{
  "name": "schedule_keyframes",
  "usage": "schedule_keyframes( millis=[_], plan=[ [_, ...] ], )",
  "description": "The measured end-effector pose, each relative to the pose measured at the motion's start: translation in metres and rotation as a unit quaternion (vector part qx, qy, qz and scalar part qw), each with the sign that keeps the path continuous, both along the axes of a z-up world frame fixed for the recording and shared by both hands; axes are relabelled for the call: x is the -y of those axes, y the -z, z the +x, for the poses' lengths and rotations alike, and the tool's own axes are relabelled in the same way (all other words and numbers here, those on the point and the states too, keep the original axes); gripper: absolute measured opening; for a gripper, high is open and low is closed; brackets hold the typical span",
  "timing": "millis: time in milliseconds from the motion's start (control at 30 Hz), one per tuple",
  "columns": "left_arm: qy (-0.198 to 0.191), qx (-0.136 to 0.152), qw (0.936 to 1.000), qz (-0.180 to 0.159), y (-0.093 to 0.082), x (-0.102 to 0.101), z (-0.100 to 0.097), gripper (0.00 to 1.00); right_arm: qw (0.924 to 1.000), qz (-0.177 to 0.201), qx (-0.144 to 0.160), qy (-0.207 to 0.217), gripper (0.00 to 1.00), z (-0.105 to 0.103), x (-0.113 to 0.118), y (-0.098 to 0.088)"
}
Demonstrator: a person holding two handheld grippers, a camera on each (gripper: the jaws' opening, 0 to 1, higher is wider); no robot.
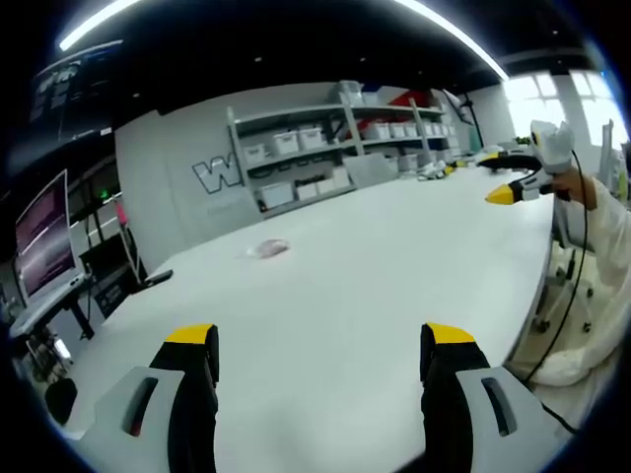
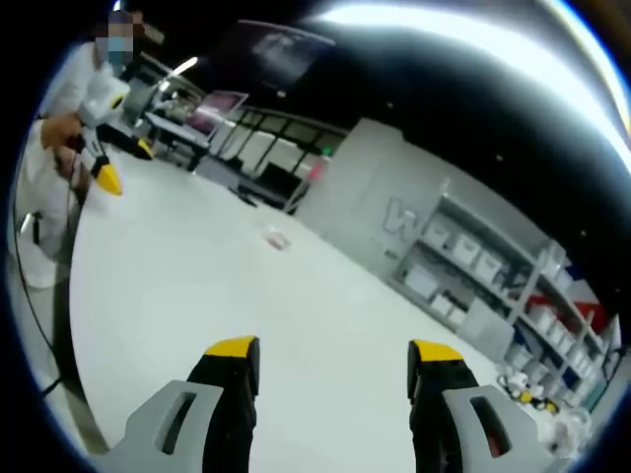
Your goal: Open the resealable bag by pulling the two sides of the seal apart until the entire bag opening is separated and visibly accessible.
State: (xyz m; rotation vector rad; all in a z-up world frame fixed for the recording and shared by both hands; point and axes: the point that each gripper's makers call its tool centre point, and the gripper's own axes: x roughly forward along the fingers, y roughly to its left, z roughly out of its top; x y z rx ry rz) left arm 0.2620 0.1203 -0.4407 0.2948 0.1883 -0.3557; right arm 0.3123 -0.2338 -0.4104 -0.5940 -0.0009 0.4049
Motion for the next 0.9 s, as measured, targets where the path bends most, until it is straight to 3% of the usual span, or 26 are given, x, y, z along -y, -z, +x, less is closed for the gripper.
schedule_keyframes(
  millis=[900],
  plan=[
    [0.001,-0.007,1.0,0.003,0.004,0.0,0.0,0.83,0.9997,-0.022,0.007,-0.009,0.6,0.011,-0.01,0.004]
  ],
)
